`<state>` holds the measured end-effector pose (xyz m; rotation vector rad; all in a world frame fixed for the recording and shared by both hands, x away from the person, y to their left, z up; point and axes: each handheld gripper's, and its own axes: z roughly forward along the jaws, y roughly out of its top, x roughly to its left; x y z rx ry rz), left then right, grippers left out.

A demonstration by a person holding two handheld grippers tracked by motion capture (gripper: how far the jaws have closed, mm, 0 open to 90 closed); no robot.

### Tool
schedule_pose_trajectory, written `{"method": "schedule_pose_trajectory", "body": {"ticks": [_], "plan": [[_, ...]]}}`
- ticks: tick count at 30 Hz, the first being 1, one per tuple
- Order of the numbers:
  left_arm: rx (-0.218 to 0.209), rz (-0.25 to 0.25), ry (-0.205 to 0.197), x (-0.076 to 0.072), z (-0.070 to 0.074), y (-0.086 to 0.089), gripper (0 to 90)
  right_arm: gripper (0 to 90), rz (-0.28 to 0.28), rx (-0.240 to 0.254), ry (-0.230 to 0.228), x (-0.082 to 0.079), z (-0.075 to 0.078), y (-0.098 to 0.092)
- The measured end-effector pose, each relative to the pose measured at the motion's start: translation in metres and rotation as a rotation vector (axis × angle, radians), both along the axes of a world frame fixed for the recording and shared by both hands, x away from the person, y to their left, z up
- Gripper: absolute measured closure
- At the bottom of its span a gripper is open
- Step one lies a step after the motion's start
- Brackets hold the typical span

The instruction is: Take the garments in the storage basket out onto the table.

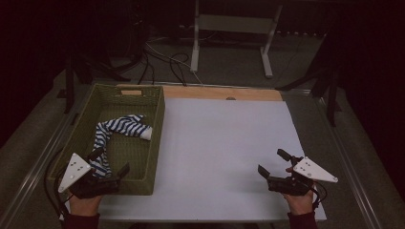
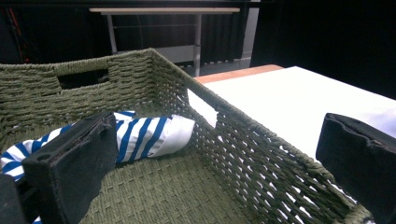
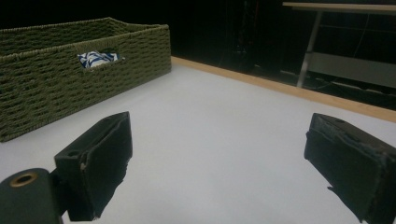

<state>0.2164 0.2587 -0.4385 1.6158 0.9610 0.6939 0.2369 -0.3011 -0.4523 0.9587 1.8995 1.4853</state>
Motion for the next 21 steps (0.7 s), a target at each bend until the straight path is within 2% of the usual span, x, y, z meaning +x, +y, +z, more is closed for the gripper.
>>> {"method": "schedule_pose_trajectory", "body": {"ticks": [12, 16, 21], "plan": [[-0.011, 0.017, -0.014, -0.0006, 0.0010, 0.0045, 0.0, 7.6, 0.003, -0.008, 0.012, 0.0016, -0.0032, 0.0015], [-0.004, 0.024, -0.031, -0.0017, 0.0041, 0.0057, 0.0, 7.6, -0.002, -0.006, 0.013, 0.0028, -0.0032, 0.0008], [-0.015, 0.033, -0.032, -0.0025, 0.0085, 0.0089, 0.0, 7.6, 0.003, -0.011, 0.017, 0.0045, -0.0040, 0.0031]]}}
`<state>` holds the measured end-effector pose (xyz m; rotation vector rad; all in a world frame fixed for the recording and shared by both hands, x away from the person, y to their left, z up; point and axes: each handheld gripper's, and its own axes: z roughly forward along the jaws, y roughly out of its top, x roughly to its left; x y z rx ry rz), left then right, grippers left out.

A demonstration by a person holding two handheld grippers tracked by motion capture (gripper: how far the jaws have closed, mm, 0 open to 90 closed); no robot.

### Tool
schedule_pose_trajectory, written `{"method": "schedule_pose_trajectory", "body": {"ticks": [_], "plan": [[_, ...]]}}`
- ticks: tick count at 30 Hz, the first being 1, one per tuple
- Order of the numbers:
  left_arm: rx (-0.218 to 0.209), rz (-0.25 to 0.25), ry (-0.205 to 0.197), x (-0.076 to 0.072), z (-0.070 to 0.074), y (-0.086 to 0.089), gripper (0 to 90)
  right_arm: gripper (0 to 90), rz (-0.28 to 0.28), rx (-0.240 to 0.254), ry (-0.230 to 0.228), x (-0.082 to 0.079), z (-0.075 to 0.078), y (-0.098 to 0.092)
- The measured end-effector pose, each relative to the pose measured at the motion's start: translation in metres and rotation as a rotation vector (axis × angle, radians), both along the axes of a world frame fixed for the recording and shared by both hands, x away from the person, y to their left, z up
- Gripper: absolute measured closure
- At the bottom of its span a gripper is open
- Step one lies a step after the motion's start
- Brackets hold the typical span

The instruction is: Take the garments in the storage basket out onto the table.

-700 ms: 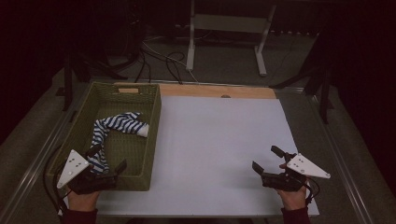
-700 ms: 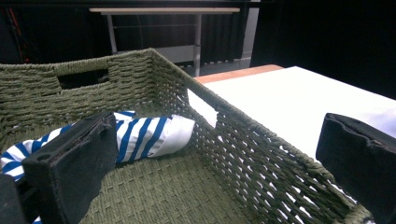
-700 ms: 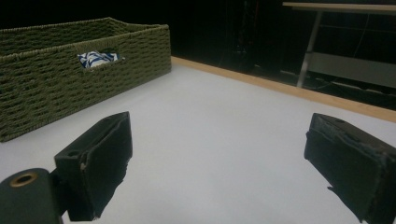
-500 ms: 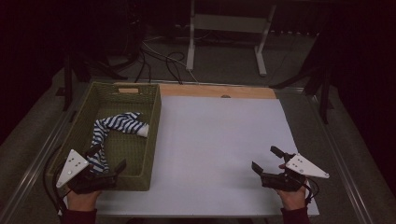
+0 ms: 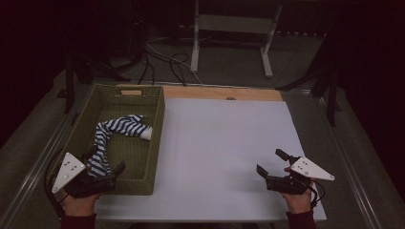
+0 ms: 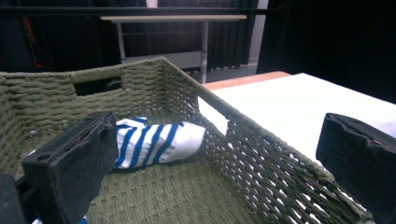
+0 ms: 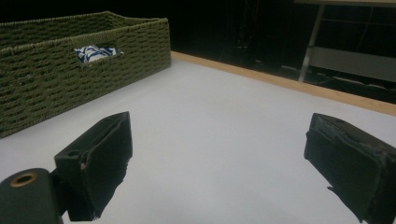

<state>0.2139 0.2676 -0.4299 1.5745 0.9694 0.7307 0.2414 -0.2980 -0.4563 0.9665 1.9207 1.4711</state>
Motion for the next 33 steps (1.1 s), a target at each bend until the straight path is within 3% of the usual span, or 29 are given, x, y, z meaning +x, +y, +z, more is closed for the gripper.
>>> {"method": "schedule_pose_trajectory", "body": {"ticks": [6, 12, 20, 28, 33], "plan": [[0.013, 0.016, 0.054, 0.002, 0.005, -0.001, 0.0, 7.6, 0.012, -0.010, 0.008, 0.001, -0.002, 0.004], [-0.018, 0.020, 0.054, 0.004, 0.012, 0.002, 0.0, 7.6, 0.017, -0.013, 0.012, 0.003, -0.003, 0.003], [0.027, 0.040, 0.055, 0.011, 0.020, 0.002, 0.0, 7.6, 0.027, 0.007, 0.012, 0.004, -0.006, 0.005], [0.030, 0.049, 0.074, 0.021, 0.028, 0.005, 0.0, 7.6, 0.027, -0.025, -0.001, 0.001, -0.009, 0.011], [0.024, 0.053, 0.081, 0.027, 0.032, 0.010, 0.0, 7.6, 0.019, -0.014, 0.007, 0.001, -0.010, 0.010]]}}
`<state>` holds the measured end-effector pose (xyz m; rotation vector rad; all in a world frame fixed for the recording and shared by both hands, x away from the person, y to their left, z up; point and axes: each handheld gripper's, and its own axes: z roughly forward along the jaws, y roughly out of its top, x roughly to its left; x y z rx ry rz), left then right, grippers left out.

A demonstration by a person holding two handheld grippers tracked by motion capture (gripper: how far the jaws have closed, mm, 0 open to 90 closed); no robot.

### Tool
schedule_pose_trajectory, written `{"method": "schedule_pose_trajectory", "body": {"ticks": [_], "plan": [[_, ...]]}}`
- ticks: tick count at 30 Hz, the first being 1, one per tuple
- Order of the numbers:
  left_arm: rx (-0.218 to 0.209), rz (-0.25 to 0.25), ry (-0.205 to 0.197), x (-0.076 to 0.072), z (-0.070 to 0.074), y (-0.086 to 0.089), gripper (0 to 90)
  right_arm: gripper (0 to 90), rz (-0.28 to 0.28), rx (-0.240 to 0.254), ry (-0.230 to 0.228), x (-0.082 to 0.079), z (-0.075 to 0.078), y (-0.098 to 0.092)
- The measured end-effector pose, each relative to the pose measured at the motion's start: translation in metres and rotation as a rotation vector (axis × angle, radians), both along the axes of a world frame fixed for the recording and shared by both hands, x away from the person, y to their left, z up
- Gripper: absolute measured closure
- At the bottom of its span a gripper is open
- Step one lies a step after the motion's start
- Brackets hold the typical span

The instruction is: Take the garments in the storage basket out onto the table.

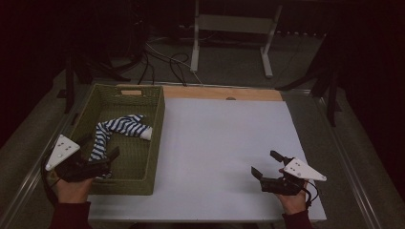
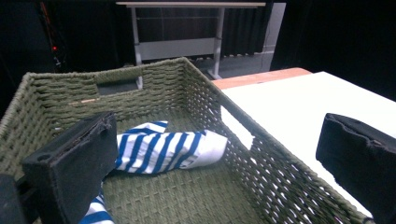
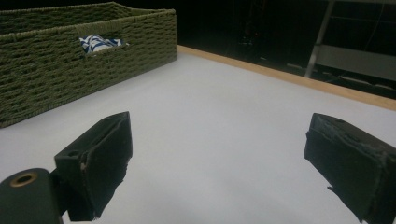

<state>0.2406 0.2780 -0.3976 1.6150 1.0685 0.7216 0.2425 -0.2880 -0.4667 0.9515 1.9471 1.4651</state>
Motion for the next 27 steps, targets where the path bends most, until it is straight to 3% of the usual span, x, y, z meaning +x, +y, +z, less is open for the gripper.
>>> {"method": "schedule_pose_trajectory", "body": {"ticks": [10, 17, 27], "plan": [[0.021, 0.024, 0.016, 0.005, 0.006, 0.011, 0.0, 7.6, -0.013, 0.008, 0.005, -0.003, -0.002, -0.002], [0.045, 0.029, 0.046, 0.012, 0.003, 0.018, 0.0, 7.6, -0.013, 0.001, 0.004, -0.002, -0.003, -0.003], [0.047, 0.059, 0.066, 0.020, 0.003, 0.027, 0.0, 7.6, -0.009, 0.000, 0.007, -0.002, -0.004, -0.003]]}}
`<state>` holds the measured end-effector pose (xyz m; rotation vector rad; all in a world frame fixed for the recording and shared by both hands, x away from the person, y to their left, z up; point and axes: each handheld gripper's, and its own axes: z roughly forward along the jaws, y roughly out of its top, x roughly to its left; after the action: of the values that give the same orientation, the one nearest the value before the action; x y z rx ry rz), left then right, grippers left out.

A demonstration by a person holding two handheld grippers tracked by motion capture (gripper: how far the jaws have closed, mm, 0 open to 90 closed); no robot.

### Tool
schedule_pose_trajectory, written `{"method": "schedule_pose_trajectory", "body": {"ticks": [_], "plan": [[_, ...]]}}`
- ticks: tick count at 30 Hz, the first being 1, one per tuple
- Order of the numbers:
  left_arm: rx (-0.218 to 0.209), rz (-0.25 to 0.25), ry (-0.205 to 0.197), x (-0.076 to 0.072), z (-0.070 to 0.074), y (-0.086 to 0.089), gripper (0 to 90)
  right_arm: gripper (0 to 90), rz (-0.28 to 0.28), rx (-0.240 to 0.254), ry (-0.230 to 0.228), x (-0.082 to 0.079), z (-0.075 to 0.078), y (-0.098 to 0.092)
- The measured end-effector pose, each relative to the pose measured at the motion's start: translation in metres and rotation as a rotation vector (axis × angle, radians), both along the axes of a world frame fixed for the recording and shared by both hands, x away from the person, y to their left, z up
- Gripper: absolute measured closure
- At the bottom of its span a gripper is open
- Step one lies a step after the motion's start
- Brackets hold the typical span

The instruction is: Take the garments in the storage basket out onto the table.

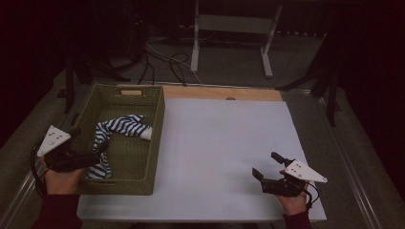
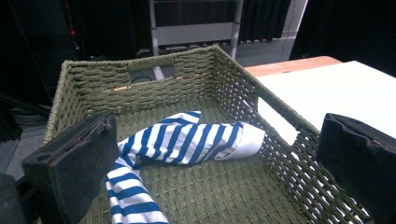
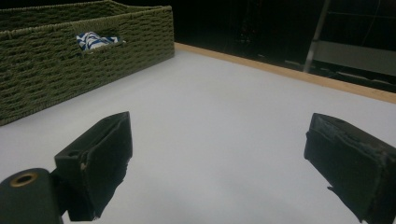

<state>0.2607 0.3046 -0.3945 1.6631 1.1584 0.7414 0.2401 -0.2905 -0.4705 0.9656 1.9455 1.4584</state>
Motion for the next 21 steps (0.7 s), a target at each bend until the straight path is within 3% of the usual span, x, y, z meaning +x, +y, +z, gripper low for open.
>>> {"method": "schedule_pose_trajectory", "body": {"ticks": [21], "plan": [[0.034, 0.037, 0.051, 0.027, 0.002, 0.000, 0.0, 7.6, 0.001, 0.004, 0.004, 0.000, -0.001, 0.000]]}}
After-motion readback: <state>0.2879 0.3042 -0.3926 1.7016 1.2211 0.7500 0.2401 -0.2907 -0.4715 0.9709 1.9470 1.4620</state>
